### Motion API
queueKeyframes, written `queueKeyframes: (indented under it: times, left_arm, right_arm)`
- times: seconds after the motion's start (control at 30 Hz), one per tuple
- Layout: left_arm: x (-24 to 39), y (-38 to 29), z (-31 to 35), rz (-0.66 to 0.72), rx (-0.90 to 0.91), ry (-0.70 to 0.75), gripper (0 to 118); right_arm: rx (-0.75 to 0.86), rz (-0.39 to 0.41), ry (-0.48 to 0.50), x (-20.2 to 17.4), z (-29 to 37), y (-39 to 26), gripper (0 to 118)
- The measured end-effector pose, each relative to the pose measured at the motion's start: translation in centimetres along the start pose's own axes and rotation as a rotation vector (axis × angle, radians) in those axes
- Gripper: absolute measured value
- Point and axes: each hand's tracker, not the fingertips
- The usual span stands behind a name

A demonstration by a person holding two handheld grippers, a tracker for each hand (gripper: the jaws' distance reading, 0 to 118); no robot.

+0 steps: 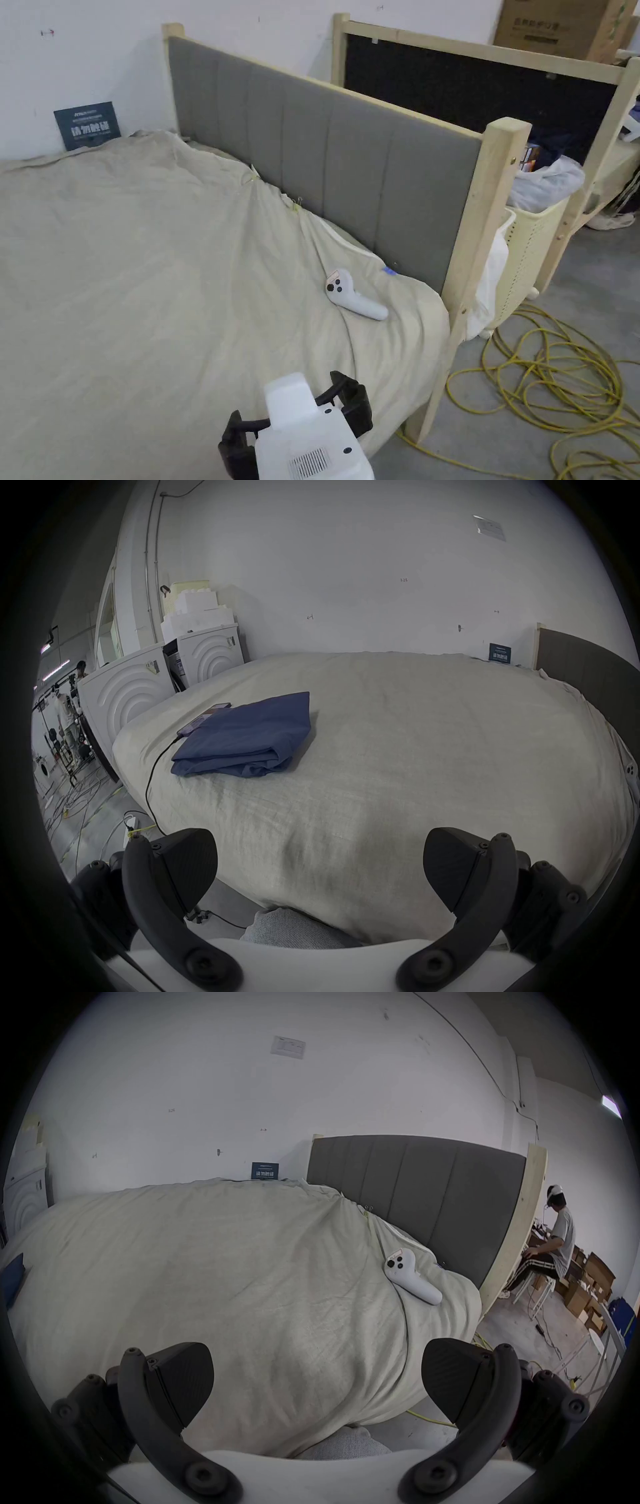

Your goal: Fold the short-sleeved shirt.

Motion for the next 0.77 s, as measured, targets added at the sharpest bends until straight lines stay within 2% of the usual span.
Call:
queueKeyframes:
  times: [0.2, 0.47, 0.77]
  left_arm:
    - [0.2, 0.1, 0.3, -0.013, 0.0, 0.002, 118]
    - [0.3, 0.1, 0.9, -0.011, 0.021, 0.009, 118]
    - [-0.7, -0.1, 1.6, 0.052, 0.059, 0.02, 118]
  right_arm:
    - [0.0, 0.066, -0.007, -0.8, -0.2, 0.0, 118]
    - [-0.009, 0.101, -0.019, -0.9, -1.0, -0.4, 118]
    - [-0.017, 0.162, -0.009, -1.9, -1.6, -0.9, 118]
